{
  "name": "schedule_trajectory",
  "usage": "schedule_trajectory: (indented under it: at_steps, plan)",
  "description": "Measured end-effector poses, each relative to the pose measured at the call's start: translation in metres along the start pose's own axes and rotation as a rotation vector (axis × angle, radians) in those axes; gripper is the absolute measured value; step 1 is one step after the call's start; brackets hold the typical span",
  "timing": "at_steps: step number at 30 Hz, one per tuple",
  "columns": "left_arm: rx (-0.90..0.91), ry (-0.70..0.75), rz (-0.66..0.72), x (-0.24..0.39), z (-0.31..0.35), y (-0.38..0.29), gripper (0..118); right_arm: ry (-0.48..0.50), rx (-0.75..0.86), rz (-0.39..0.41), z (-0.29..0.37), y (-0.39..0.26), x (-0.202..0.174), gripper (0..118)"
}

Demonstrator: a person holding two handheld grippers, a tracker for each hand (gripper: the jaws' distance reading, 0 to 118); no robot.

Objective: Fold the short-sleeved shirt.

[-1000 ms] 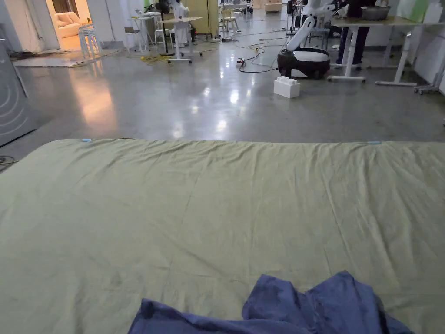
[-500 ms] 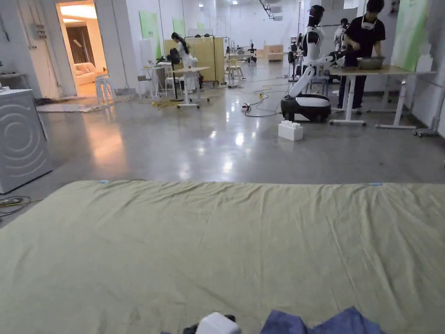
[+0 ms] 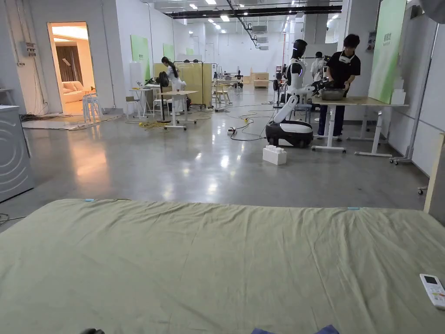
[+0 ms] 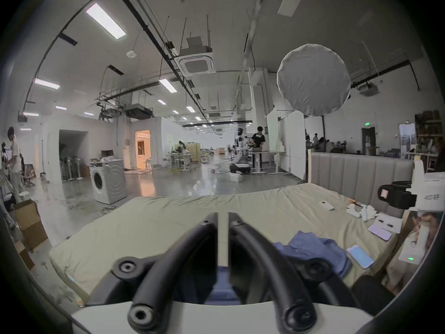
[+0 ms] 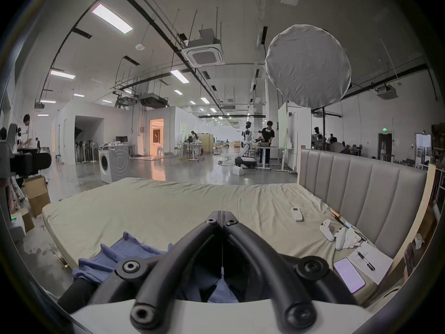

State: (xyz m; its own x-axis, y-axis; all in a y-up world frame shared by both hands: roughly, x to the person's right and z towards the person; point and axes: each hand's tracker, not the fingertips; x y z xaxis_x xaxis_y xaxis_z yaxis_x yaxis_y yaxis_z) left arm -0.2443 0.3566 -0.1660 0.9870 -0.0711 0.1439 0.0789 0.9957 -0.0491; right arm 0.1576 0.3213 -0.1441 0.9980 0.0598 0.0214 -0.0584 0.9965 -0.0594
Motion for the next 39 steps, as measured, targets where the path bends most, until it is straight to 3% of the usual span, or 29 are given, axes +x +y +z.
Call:
schedule_trajectory:
  at_steps: [5, 10, 24, 27, 31, 32, 33, 35, 36, 37, 39]
  plan:
    - [-0.025, -0.020, 0.002, 0.020, -0.003, -0.006, 0, 0.010, -0.077, -0.073, -0.002, -0.007, 0.000, 1]
    - [-0.024, -0.039, 0.017, 0.021, -0.005, -0.005, 0, 0.013, -0.048, -0.035, 0.001, -0.004, 0.001, 1]
    - [-0.077, -0.060, 0.069, 0.006, -0.009, -0.012, 0, 0.022, -0.103, -0.084, -0.002, -0.010, 0.002, 1]
    - [-0.104, -0.073, 0.081, 0.001, -0.023, -0.020, 0, 0.027, -0.115, -0.082, -0.005, -0.013, 0.003, 1]
    - [-0.200, -0.111, 0.085, -0.014, -0.090, -0.050, 0, 0.045, -0.169, -0.106, -0.014, -0.023, 0.005, 1]
    - [-0.260, -0.125, 0.086, -0.020, -0.111, -0.059, 3, 0.044, -0.175, -0.103, -0.013, -0.025, 0.005, 1]
    - [-0.315, -0.155, 0.105, -0.026, -0.127, -0.066, 16, 0.045, -0.184, -0.102, -0.013, -0.028, 0.005, 1]
    - [-0.438, -0.223, 0.215, -0.042, -0.166, -0.087, 65, 0.049, -0.231, -0.102, -0.012, -0.036, 0.008, 1]
    - [-0.462, -0.241, 0.288, -0.049, -0.183, -0.097, 79, 0.044, -0.255, -0.104, -0.013, -0.041, 0.009, 1]
    - [-0.467, -0.243, 0.338, -0.056, -0.200, -0.110, 86, 0.038, -0.291, -0.108, -0.014, -0.048, 0.011, 1]
    - [-0.583, -0.210, 0.373, -0.064, -0.239, -0.131, 86, 0.021, -0.362, -0.098, -0.018, -0.061, 0.015, 1]
